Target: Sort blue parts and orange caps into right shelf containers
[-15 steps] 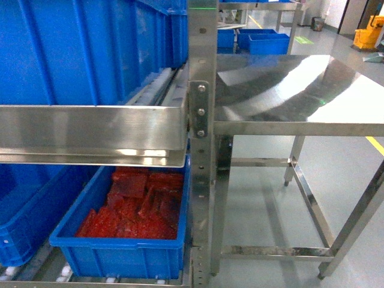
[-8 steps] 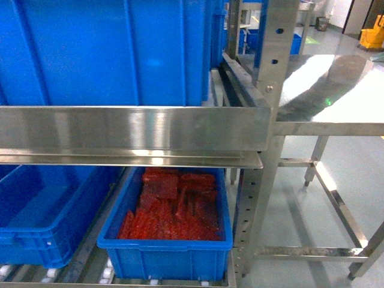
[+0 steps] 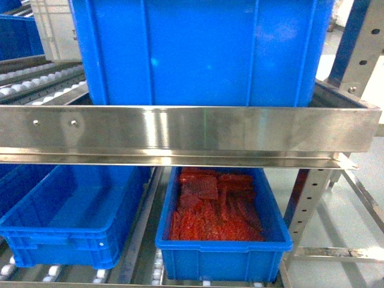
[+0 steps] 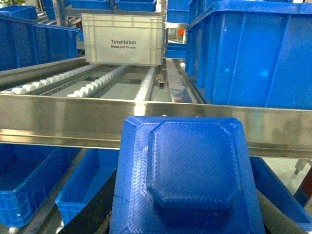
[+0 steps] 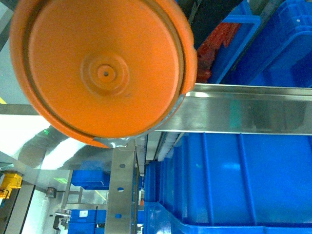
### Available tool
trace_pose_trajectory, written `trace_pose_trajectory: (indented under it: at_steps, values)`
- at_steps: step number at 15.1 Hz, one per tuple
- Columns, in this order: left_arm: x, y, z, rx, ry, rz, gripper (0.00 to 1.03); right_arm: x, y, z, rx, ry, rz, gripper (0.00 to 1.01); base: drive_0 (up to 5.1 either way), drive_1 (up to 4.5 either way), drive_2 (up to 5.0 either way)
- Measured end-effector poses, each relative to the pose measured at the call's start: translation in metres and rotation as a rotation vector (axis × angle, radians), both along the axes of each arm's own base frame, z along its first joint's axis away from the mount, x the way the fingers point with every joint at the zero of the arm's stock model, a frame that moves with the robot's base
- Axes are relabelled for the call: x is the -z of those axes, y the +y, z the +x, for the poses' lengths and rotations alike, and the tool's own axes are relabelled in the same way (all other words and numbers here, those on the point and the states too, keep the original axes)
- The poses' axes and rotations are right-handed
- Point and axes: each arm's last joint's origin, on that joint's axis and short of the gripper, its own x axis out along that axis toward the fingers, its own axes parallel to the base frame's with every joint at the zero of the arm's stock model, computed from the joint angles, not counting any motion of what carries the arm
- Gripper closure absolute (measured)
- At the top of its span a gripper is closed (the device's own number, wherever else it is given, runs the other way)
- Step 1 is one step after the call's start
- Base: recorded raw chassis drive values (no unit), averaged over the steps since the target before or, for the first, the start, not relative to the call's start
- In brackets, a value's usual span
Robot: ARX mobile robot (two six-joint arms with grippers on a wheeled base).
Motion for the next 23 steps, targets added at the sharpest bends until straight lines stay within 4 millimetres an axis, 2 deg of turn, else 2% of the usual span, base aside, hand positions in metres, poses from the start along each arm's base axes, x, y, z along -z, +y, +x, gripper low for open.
trace_pose_trajectory:
  at_steps: [23]
  values:
    - [0.0, 0.0, 0.0, 0.0, 0.0, 0.0, 0.61, 0.0001, 0.0, 0.0, 0.0, 0.001, 0.0, 0.58, -5.0, 2.46, 2.5]
